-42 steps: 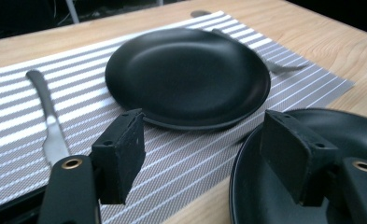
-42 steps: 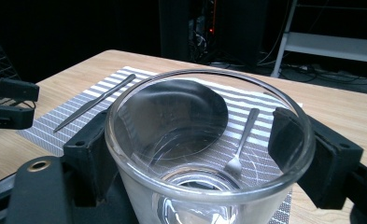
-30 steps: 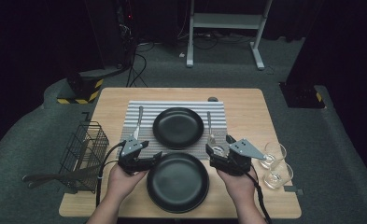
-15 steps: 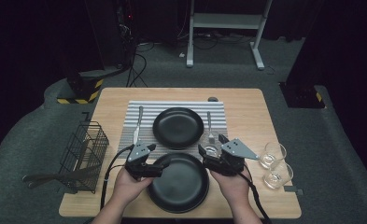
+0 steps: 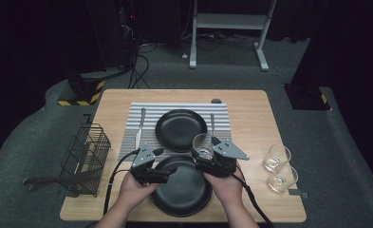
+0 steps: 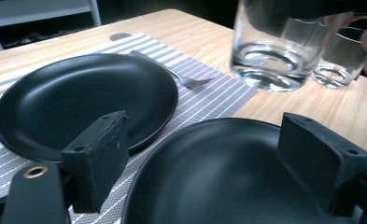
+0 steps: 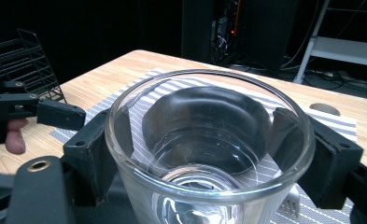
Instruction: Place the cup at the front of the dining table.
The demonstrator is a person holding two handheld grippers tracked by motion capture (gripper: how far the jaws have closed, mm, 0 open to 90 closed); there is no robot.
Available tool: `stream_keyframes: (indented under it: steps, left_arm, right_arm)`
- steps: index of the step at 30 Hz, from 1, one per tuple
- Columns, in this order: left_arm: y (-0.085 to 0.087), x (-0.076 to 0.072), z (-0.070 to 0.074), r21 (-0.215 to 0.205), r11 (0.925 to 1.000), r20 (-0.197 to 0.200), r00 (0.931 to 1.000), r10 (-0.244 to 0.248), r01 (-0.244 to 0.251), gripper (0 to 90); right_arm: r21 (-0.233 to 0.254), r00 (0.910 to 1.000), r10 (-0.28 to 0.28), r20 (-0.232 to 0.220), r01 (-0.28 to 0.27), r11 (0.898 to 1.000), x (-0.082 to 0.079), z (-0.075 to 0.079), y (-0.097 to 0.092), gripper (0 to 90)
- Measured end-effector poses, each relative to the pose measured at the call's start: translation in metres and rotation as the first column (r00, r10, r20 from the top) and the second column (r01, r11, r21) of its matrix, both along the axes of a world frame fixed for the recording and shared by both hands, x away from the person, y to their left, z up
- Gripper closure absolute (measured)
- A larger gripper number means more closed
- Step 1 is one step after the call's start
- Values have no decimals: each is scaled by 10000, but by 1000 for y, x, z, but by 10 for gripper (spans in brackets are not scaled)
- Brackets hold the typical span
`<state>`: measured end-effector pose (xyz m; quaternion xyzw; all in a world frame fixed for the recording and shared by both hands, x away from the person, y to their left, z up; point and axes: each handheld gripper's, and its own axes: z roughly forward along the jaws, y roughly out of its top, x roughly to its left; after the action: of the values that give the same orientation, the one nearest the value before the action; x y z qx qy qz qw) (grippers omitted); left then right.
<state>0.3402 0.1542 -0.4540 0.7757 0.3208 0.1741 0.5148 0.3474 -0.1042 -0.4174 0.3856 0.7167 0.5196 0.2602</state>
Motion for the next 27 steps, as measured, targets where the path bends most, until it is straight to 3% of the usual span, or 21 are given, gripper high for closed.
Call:
stream_keyframes:
  steps: [15,27]
  left_arm:
    - [-12,-4,-5,-148,9986,215,9985,-506,509,163]
    - [-13,-4,-7,-155,9984,254,9983,-534,538,157]
  right_arm:
    - [-8,9982,586,-132,-586,9983,-1,-5,26,189]
    - [79,9930,1155,-249,-1154,9933,-8,-6,45,189]
